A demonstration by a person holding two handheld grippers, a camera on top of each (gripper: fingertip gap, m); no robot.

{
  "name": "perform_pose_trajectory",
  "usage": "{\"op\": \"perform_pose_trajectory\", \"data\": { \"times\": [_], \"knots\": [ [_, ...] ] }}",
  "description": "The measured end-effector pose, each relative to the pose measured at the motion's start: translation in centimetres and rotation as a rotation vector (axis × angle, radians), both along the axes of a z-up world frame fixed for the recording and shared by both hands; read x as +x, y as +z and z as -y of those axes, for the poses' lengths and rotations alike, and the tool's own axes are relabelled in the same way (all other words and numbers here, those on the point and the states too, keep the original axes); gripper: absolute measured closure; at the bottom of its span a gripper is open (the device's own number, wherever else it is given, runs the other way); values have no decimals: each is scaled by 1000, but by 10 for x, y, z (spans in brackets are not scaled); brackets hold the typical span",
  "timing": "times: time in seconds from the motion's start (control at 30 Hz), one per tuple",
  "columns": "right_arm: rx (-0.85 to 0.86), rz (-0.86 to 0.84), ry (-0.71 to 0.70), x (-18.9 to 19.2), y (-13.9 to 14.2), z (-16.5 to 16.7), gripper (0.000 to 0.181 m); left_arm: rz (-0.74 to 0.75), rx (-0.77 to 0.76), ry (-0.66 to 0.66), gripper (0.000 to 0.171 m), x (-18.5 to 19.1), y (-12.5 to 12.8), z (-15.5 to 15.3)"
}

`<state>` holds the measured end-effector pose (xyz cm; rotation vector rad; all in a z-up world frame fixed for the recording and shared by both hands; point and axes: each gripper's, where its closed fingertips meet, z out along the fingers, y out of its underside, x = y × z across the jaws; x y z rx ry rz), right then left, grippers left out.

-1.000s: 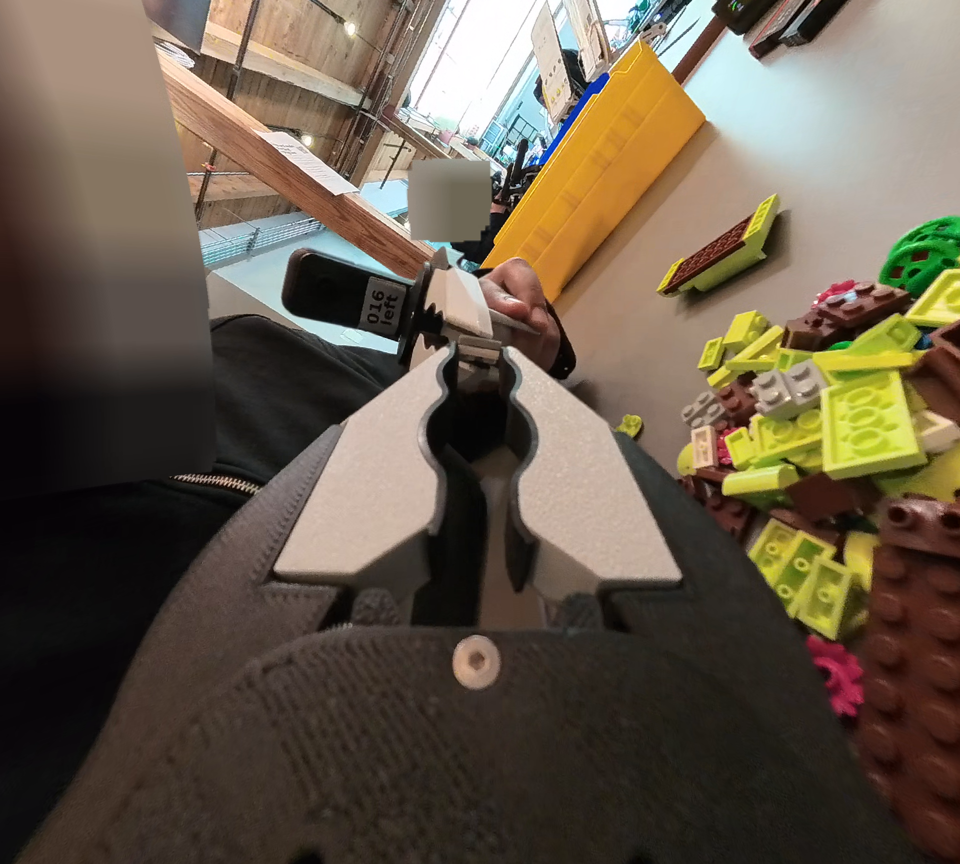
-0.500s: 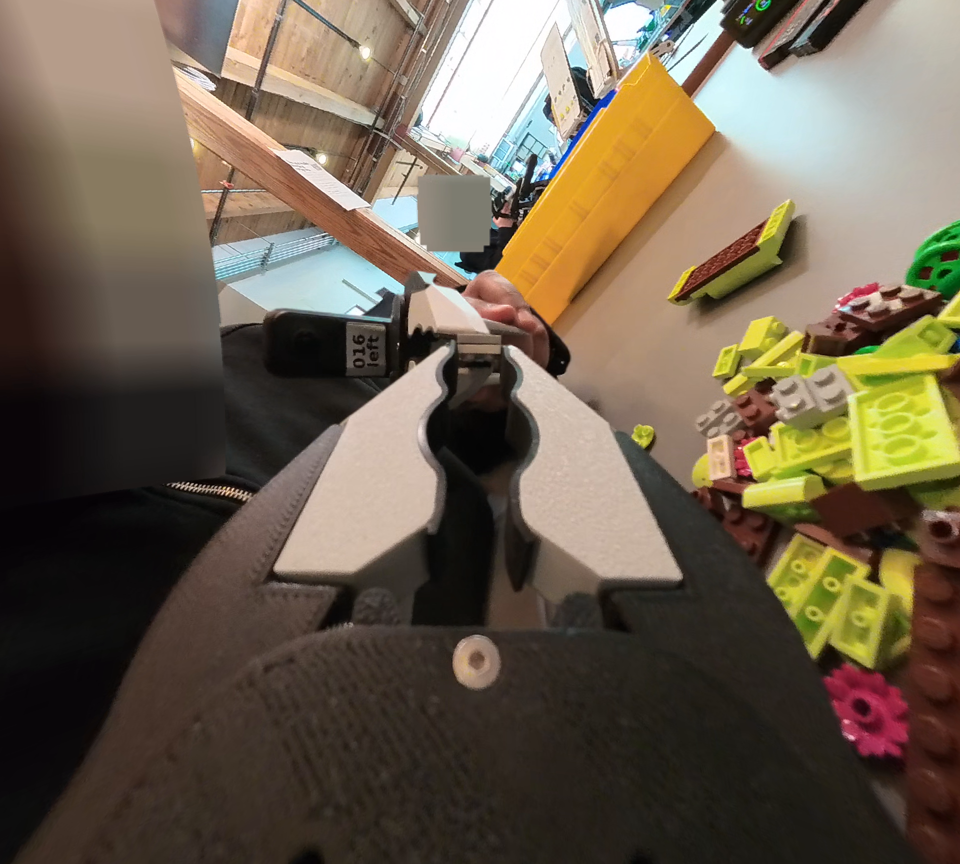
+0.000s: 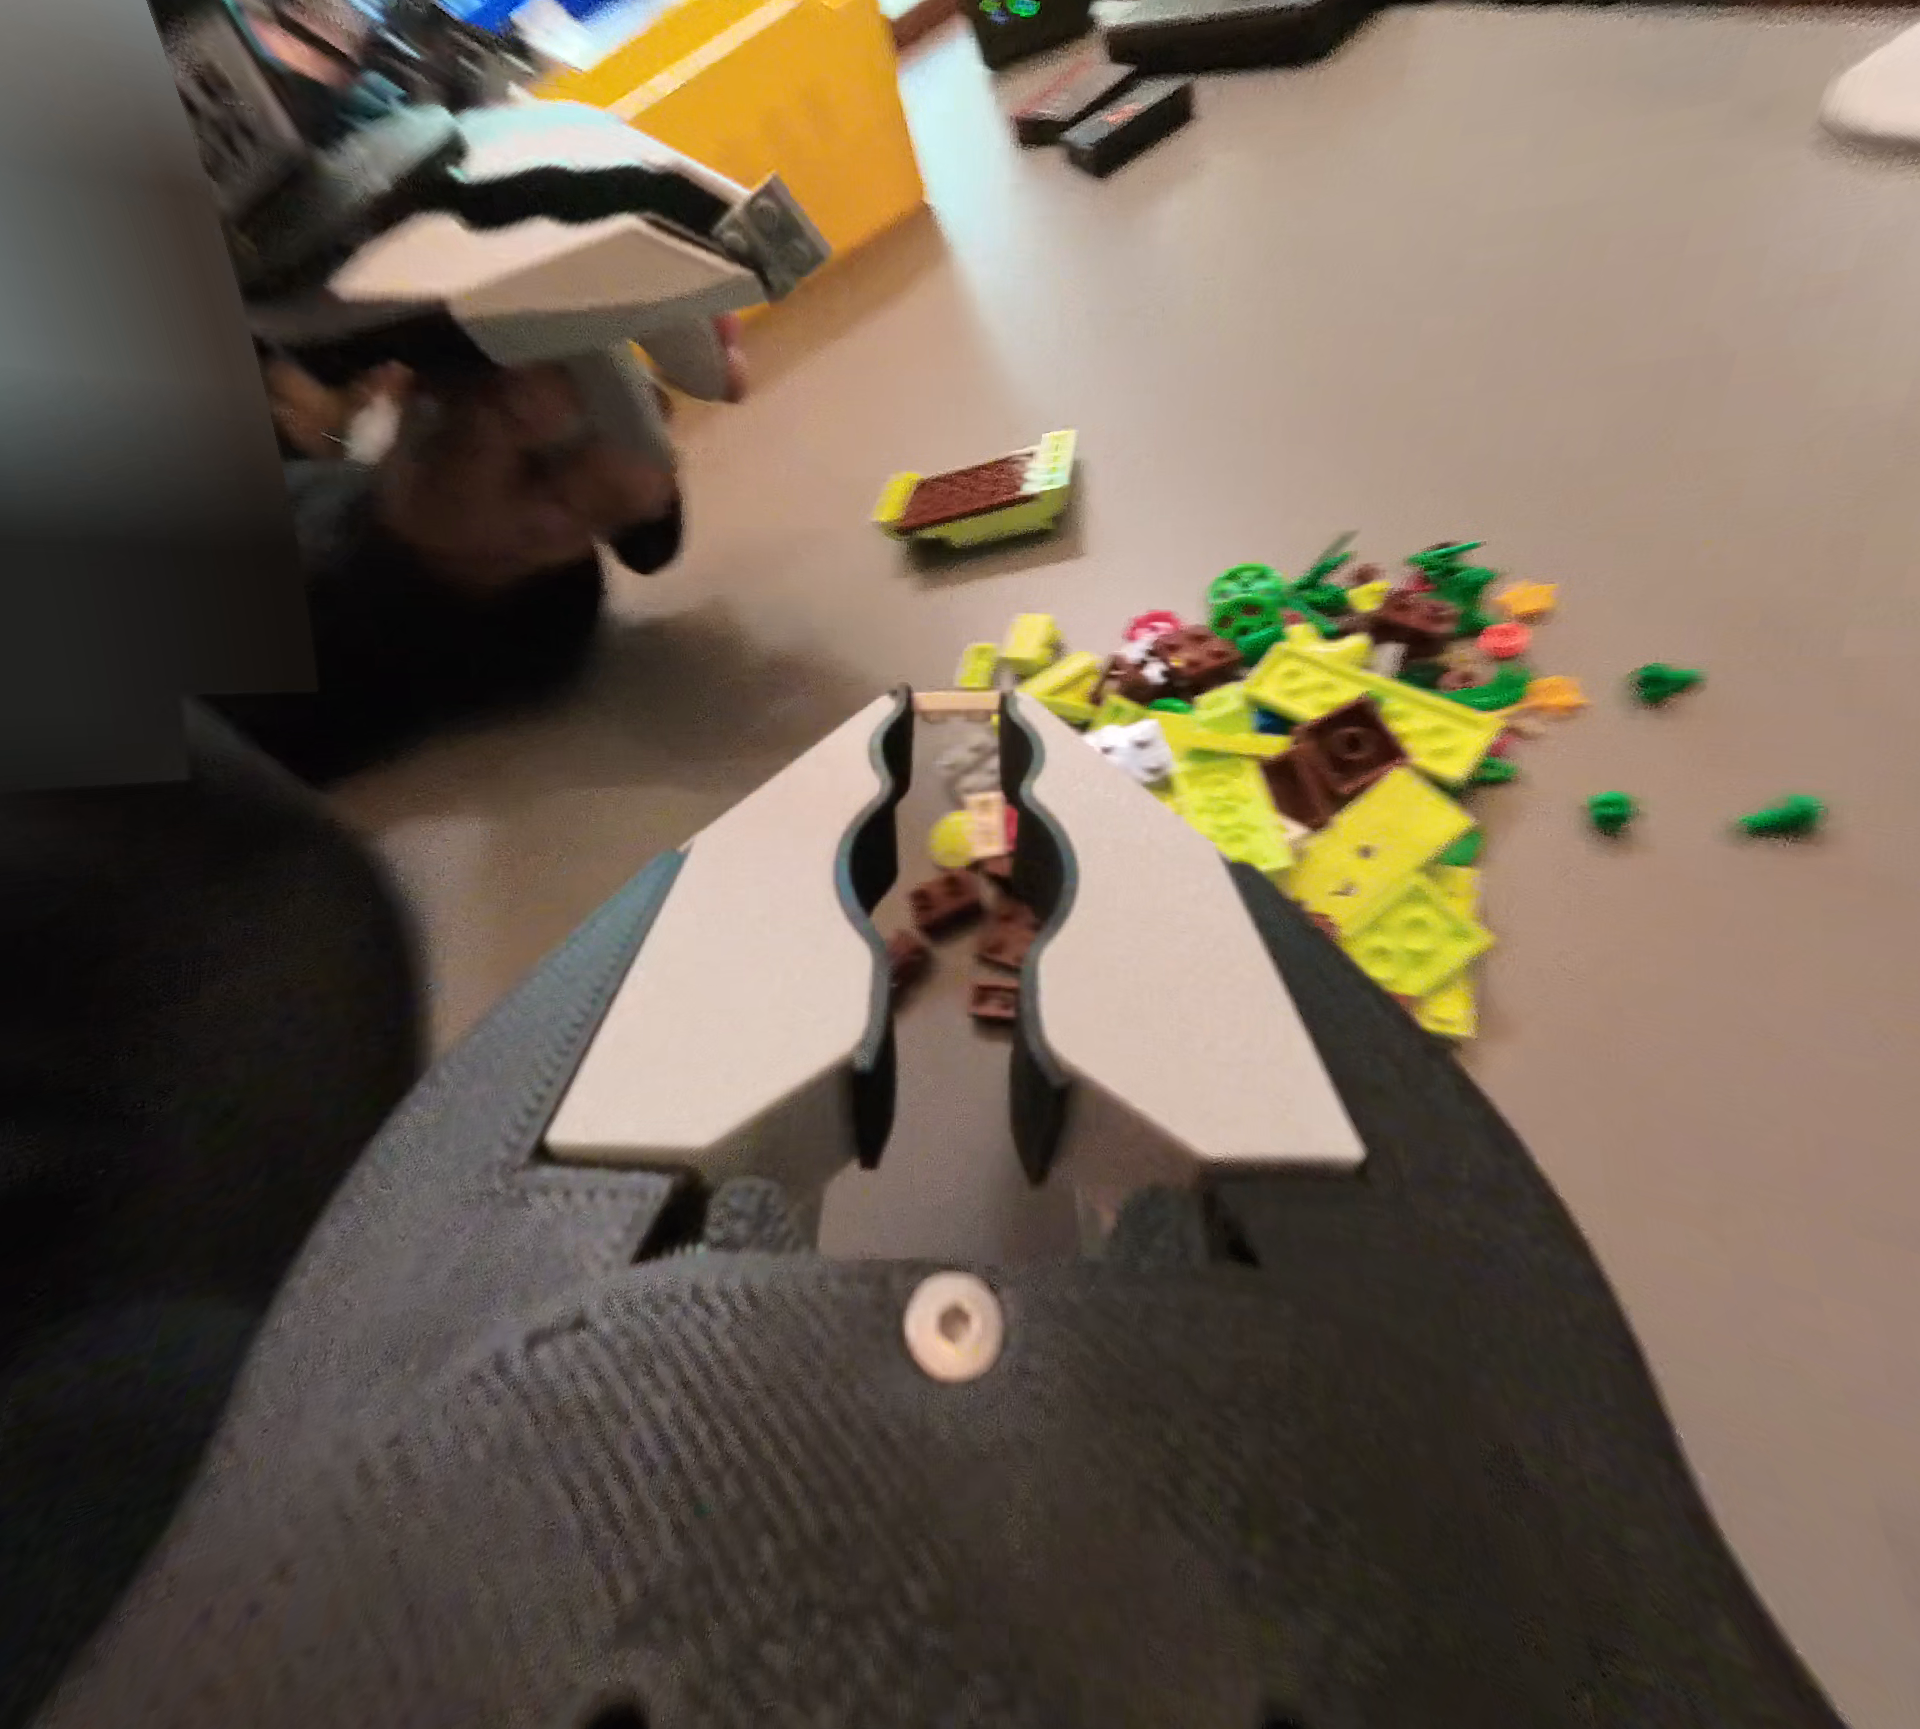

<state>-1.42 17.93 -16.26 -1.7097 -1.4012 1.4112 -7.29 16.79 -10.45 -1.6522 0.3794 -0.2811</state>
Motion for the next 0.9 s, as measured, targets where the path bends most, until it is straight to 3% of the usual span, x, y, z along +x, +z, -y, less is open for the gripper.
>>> {"op": "perform_pose_trajectory", "data": {
  "times": [0.07,0.17,0.37,0.47,0.57,0.7,0.83,0.9],
  "knots": [
    [154,41,-63,1,-4,-11,167,109,-55,-39,168,1,-4,-2],
    [274,56,-124,1,-7,-25,149,297,-119,-96,168,3,-5,-3],
    [351,-13,-123,-1,5,-23,144,565,-211,-203,168,8,-7,-3],
    [395,-48,-119,0,14,-22,144,614,-253,-220,168,8,-13,-4],
    [426,-64,-134,3,19,-25,146,572,-346,-247,168,15,-29,-3],
    [417,-77,-137,5,23,-26,147,377,-518,-279,168,41,-65,2],
    [414,-66,-111,4,20,-20,147,216,-560,-257,166,54,-79,1],
    [427,-56,-97,3,17,-17,149,193,-580,-258,155,56,-83,1]
  ]
}}
